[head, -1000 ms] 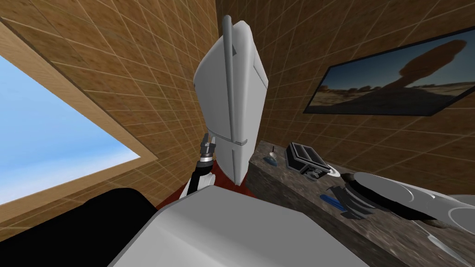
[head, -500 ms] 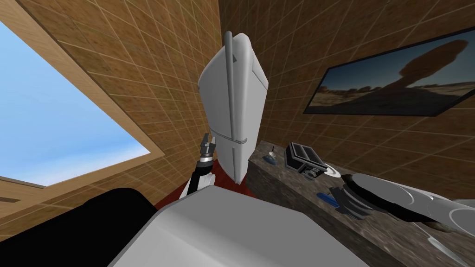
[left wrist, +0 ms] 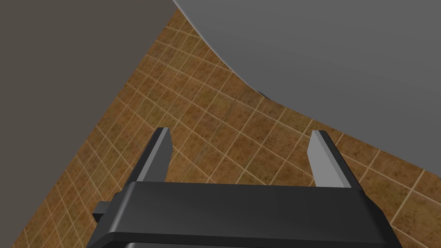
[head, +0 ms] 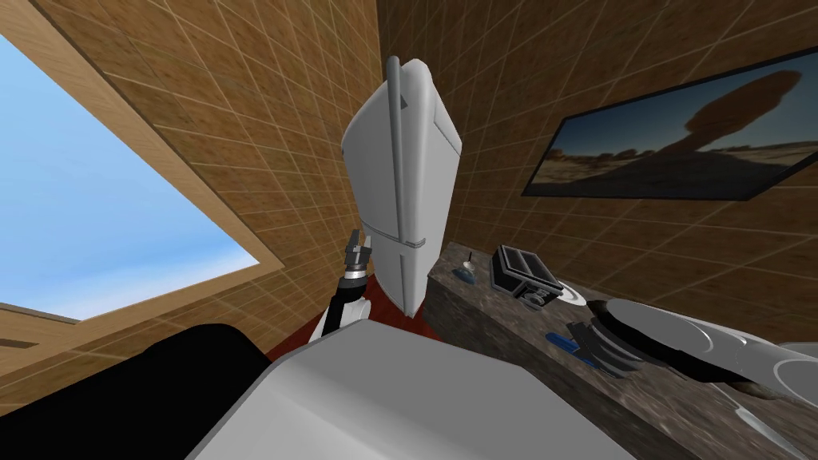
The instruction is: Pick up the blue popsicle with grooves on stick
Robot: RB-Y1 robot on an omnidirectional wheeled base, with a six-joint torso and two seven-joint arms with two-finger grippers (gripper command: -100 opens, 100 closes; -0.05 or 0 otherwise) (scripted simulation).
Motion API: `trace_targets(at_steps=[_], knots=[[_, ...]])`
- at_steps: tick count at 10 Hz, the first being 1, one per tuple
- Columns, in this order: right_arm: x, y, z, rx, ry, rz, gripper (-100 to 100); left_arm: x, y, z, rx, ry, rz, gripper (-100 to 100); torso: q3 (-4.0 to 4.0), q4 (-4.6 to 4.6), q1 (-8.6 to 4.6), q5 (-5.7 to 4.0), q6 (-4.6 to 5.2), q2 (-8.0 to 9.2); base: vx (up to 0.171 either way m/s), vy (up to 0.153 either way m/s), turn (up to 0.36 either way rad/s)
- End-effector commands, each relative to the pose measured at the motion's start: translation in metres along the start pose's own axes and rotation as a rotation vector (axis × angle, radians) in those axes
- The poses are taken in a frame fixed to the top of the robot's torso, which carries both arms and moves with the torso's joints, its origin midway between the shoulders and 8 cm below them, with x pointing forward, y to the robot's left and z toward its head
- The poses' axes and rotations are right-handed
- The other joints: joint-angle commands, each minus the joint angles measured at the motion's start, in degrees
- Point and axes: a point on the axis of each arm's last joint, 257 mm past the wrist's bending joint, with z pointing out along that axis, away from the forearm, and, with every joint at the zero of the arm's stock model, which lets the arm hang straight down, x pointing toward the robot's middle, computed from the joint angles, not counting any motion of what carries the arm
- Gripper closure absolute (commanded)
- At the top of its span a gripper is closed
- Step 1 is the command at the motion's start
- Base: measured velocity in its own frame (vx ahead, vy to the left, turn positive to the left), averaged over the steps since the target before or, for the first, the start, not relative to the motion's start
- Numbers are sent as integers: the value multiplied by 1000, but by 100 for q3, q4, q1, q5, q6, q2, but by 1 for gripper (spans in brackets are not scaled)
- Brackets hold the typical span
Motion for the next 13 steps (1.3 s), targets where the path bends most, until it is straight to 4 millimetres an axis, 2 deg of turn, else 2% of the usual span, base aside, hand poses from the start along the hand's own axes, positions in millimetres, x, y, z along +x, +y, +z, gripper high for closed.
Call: trace_targets(at_steps=[1, 13], knots=[[5, -8, -5, 6, 3, -19, 100, 0, 0, 0, 0, 0, 0, 0, 0, 0, 0, 0, 0, 0, 91, 63, -267], [30, -22, -20, 7, -6, -157, 100, 0, 0, 0, 0, 0, 0, 0, -16, -6, 30, 10, 3, -27, 72, 65, -119]])
